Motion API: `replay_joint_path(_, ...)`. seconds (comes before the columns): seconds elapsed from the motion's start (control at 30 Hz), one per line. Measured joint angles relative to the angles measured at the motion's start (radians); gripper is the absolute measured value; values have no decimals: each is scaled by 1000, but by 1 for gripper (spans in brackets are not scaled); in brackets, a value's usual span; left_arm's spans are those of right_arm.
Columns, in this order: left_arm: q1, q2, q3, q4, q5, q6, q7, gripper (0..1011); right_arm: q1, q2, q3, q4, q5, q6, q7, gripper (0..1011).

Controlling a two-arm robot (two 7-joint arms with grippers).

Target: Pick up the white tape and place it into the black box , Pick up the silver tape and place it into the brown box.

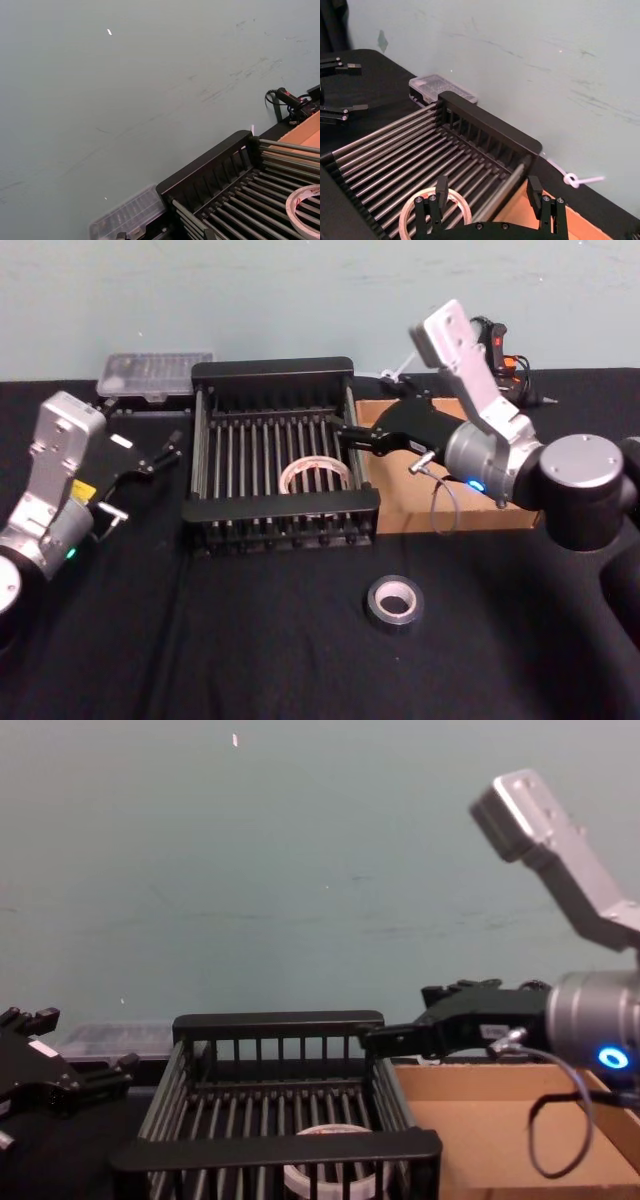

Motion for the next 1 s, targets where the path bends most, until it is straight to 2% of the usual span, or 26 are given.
replay_joint_path(0.17,0,0,0,0,0,0,0,1001,-36,29,27,-62,20,23,1,1000)
replay_joint_path(0.3,0,0,0,0,0,0,0,1001,-76,67,54,-125,42,39,12,1000)
replay_joint_path(0.63,0,0,0,0,0,0,0,1001,-209,189,122,-295,121,84,44,1000)
replay_joint_path(0.8,0,0,0,0,0,0,0,1001,-271,238,135,-351,153,106,59,1000)
replay_joint_path(1.0,0,0,0,0,0,0,0,1001,-326,293,122,-396,173,130,79,1000)
